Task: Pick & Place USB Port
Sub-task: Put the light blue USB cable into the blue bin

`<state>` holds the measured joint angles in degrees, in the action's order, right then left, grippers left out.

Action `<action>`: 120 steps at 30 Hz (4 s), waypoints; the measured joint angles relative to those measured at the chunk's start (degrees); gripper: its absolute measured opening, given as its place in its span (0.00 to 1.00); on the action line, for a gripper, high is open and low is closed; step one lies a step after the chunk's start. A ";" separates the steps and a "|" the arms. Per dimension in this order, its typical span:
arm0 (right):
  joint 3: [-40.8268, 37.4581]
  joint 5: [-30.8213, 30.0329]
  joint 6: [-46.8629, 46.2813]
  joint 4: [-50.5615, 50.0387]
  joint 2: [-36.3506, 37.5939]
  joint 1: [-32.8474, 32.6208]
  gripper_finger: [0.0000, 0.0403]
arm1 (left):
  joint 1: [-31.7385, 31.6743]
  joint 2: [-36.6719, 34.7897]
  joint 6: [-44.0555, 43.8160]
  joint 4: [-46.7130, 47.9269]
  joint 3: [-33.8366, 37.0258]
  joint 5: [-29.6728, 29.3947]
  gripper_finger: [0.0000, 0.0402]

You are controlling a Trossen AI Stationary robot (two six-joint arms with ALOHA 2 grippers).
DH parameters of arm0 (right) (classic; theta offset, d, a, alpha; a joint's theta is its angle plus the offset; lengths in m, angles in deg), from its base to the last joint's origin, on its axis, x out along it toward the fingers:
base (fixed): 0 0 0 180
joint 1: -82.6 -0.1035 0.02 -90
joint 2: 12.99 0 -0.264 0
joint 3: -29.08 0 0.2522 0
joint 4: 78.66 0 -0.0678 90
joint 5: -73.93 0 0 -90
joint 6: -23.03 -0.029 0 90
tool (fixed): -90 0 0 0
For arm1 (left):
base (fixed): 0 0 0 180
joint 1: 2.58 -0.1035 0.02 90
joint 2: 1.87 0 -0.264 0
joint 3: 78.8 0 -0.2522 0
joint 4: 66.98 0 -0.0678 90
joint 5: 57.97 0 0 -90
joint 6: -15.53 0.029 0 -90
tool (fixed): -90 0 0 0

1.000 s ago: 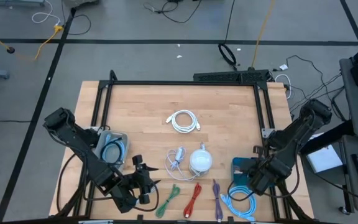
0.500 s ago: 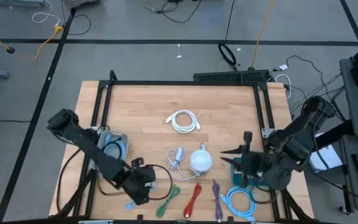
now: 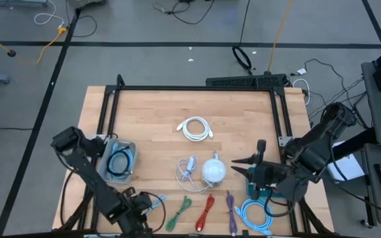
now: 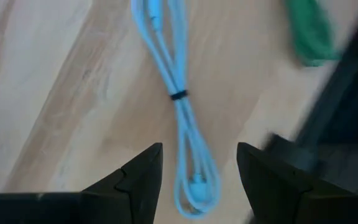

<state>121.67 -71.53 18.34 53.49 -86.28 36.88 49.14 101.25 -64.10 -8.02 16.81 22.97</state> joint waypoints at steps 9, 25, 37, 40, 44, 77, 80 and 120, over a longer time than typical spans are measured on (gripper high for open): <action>-2.55 0.13 -2.16 0.01 -0.05 0.00 0.19 | -0.86 7.73 2.60 0.05 -0.19 3.89 0.52; -6.18 0.03 -7.55 7.69 -0.05 0.43 0.19 | -2.11 2.28 6.15 2.81 0.35 -19.47 0.01; -26.89 7.75 15.70 62.31 -0.07 6.36 0.19 | -1.66 -13.83 25.27 -1.75 0.11 -63.31 0.00; -31.24 19.55 15.13 74.36 -0.07 11.44 0.19 | -4.40 -14.17 40.40 -12.06 0.13 -65.14 0.00; -33.34 34.63 8.25 79.30 -0.65 19.24 0.20 | -7.95 -13.09 62.25 -29.99 0.11 -61.96 0.00; -33.35 44.76 4.10 92.48 -10.18 25.11 0.04 | -20.66 -11.46 80.52 -48.24 0.09 -36.67 0.06; -33.35 42.10 4.03 84.68 -7.56 24.81 0.03 | -19.33 -11.51 78.91 -44.40 0.07 -32.36 0.08; -8.96 54.44 -54.22 -41.19 -13.71 -6.00 0.01 | -7.29 -11.55 42.17 -7.25 0.04 -37.48 0.16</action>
<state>112.71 -17.09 -35.88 12.29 -99.99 30.88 41.84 89.70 -21.93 -15.27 16.85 -14.51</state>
